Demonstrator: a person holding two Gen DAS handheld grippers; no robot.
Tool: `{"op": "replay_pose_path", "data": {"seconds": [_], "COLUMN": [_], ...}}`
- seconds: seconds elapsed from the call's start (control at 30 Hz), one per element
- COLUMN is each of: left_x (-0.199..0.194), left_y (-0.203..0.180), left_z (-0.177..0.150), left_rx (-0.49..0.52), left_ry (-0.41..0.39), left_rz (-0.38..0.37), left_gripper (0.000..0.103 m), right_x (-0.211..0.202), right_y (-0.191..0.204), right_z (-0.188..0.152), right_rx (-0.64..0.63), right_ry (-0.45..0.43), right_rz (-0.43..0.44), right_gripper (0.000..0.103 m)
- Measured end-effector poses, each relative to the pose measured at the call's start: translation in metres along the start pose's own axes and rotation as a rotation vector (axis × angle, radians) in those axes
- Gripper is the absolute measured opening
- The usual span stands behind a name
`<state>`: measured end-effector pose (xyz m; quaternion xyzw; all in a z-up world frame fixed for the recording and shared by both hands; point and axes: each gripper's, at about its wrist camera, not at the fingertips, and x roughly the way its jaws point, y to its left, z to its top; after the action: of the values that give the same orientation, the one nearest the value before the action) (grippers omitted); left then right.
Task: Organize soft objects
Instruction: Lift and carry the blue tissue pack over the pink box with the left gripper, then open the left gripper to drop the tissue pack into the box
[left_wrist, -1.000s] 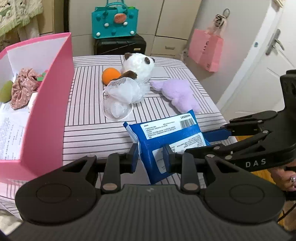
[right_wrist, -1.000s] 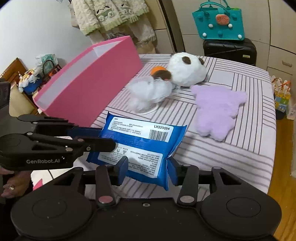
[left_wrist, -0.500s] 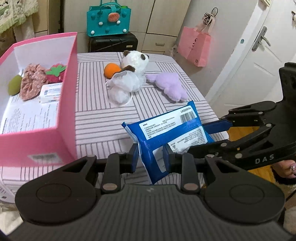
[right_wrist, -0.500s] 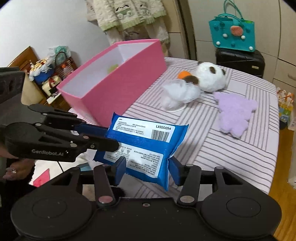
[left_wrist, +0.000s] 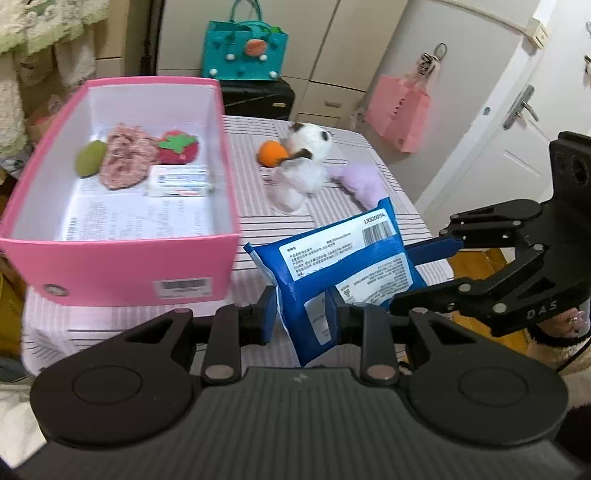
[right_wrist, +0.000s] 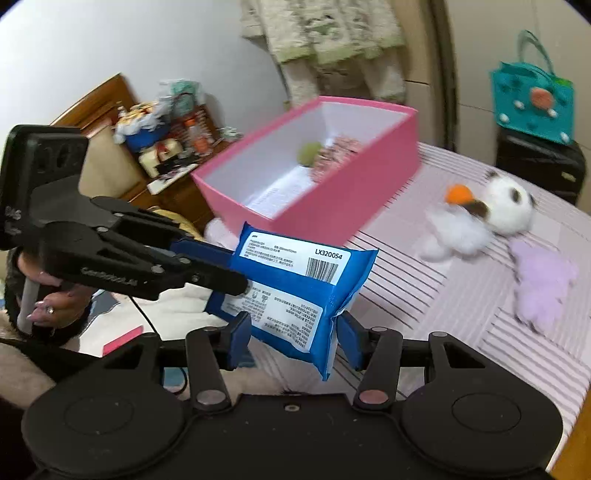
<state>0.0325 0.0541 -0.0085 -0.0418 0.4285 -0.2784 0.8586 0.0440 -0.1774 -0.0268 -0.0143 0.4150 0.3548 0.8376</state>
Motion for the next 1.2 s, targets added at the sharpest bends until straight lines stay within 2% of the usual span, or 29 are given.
{"op": "replay_pose_path", "data": {"seconds": [0.27, 0.47, 0.63, 0.8, 1.0, 1.2], "left_x": [-0.026, -0.038, -0.032, -0.013, 0.014, 0.037], "left_y": [0.038, 0.056, 0.081, 0.113, 0.133, 0.144], "left_z": [0.005, 0.024, 0.051, 0.077, 0.096, 0.106], "left_rx": [-0.074, -0.056, -0.042, -0.048, 0.005, 0.05], "left_ry": [-0.086, -0.145, -0.166, -0.138, -0.073, 0.01], "left_rz": [0.059, 0.101, 0.137, 0.162, 0.242, 0.256], "left_gripper": [0.027, 0.027, 0.027, 0.027, 0.027, 0.027], "right_x": [0.012, 0.024, 0.045, 0.081, 0.133, 0.168], "right_y": [0.027, 0.032, 0.027, 0.019, 0.006, 0.005], "right_z": [0.03, 0.064, 0.099, 0.128, 0.151, 0.16], "right_rx": [-0.073, -0.094, -0.086, -0.06, -0.015, -0.053], "right_ry": [-0.049, -0.062, -0.057, -0.041, 0.048, 0.087], "right_rz": [0.064, 0.07, 0.056, 0.017, 0.009, -0.092], "right_gripper": [0.058, 0.057, 0.057, 0.057, 0.057, 0.057]}}
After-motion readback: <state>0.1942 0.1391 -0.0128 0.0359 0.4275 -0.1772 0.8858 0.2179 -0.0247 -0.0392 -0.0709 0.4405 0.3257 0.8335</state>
